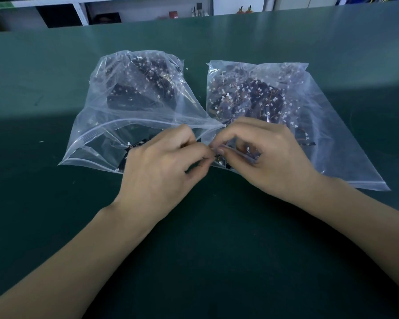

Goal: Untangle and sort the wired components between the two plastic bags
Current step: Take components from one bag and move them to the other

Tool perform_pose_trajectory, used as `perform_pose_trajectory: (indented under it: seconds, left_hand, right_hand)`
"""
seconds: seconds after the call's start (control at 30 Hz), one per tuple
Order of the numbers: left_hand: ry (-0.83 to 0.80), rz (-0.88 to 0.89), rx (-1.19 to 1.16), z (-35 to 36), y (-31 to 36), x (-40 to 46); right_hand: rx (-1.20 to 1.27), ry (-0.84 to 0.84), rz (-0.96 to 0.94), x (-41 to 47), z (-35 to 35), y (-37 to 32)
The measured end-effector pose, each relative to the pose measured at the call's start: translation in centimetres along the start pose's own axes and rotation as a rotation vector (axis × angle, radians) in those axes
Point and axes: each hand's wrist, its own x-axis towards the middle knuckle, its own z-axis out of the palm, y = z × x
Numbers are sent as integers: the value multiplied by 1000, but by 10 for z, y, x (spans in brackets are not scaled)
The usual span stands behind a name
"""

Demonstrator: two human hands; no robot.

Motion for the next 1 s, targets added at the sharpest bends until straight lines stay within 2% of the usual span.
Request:
perform_pose_trajectory:
  seconds: [0.2, 0.3, 0.43, 0.57, 0.8, 1.0]
  left_hand:
    - [-76, 116, 91, 6, 1, 1]
    - [-109, 118, 60, 5, 0, -1]
    - [-116, -39, -83, 4, -1, 0]
    - [-153, -115, -116, -3, -7, 0]
    - [-186, -320, 113, -8, -31, -5]
    - [-280, -332, 106, -8, -37, -6]
  right_hand:
    - [6, 16, -11, 1, 0, -4]
    - [0, 9, -17, 1, -1, -4]
    - [-4, 17, -7, 1, -1, -4]
    - [10, 22, -4, 1, -1, -4]
    - [36, 12, 28, 1, -1, -2]
    - [49, -24, 49, -1, -2, 0]
